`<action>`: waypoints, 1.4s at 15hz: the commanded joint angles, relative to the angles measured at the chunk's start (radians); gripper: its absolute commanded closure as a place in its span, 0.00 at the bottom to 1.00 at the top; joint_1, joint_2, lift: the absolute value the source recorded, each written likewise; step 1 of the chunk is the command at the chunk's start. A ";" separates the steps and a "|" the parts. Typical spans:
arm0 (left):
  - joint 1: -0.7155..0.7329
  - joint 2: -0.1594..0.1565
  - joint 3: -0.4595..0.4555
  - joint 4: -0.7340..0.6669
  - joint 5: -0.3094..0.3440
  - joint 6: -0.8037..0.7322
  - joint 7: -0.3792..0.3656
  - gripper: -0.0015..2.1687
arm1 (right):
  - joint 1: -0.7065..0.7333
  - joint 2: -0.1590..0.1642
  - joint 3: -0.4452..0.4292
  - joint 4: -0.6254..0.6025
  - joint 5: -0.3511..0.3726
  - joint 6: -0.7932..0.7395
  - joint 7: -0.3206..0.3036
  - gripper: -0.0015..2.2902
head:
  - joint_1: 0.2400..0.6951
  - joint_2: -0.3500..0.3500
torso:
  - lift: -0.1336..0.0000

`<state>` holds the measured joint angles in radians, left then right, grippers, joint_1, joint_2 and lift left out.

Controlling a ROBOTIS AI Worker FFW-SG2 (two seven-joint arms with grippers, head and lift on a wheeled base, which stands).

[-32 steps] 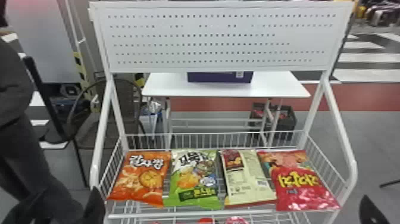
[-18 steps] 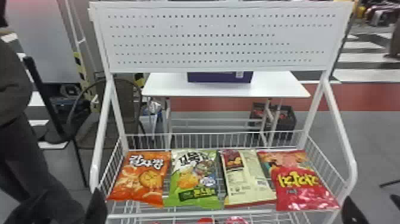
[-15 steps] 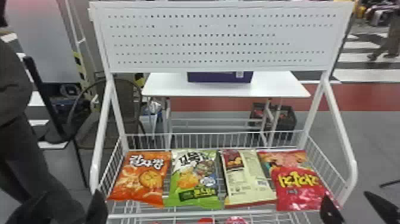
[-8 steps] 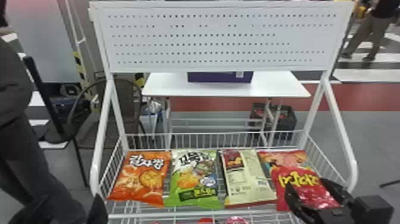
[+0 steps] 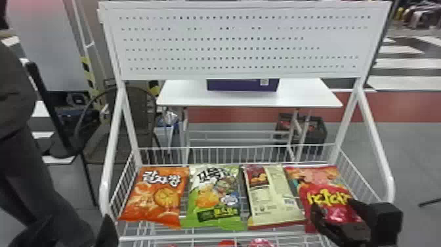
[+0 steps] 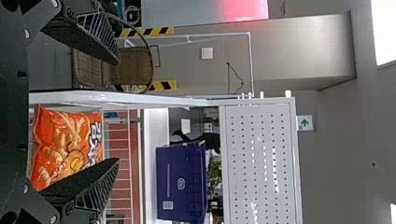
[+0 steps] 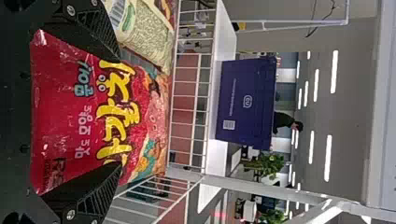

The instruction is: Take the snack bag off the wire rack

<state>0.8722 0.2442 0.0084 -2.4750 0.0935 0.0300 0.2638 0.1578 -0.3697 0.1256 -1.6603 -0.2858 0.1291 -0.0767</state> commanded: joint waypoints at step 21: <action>-0.030 -0.002 -0.001 0.016 0.006 0.012 0.000 0.08 | 0.170 -0.003 -0.090 -0.308 -0.035 0.054 0.023 0.98 | 0.57 0.50 | 1.00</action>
<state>0.8437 0.2423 0.0073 -2.4591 0.0988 0.0423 0.2648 0.2853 -0.3680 0.0546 -1.8889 -0.3254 0.1748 -0.0493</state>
